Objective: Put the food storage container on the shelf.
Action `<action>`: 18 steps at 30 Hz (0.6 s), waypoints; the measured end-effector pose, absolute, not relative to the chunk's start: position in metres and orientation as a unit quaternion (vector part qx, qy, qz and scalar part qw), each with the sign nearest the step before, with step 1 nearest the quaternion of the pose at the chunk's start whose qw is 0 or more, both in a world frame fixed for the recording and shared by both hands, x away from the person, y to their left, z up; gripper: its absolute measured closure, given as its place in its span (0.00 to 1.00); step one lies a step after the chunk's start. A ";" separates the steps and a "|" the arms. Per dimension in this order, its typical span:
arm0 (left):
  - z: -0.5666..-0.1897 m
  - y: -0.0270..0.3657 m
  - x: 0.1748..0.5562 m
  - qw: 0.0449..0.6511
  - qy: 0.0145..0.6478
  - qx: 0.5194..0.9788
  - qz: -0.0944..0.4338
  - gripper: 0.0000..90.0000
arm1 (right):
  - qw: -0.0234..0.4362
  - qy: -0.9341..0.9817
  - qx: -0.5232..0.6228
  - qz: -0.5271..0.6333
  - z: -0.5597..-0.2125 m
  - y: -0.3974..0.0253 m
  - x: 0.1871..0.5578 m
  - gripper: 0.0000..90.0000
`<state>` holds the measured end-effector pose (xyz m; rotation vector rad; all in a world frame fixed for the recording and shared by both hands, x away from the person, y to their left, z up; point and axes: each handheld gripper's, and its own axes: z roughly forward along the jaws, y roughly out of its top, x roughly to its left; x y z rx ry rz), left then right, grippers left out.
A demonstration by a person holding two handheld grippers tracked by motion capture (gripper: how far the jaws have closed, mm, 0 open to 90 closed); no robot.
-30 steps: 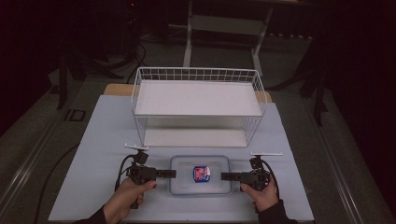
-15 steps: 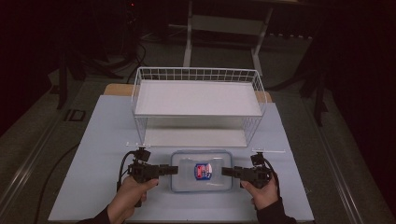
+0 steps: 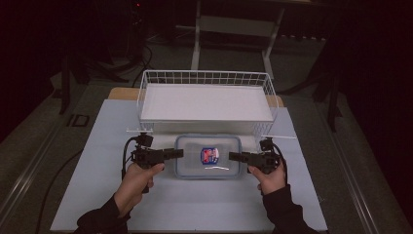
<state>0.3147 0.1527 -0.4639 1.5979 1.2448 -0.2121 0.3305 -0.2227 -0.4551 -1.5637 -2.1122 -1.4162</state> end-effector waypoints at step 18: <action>-0.491 0.142 0.342 0.550 0.503 0.666 -0.033 0.58 | 0.040 -0.700 -0.526 -0.482 -0.475 -0.223 0.363 0.42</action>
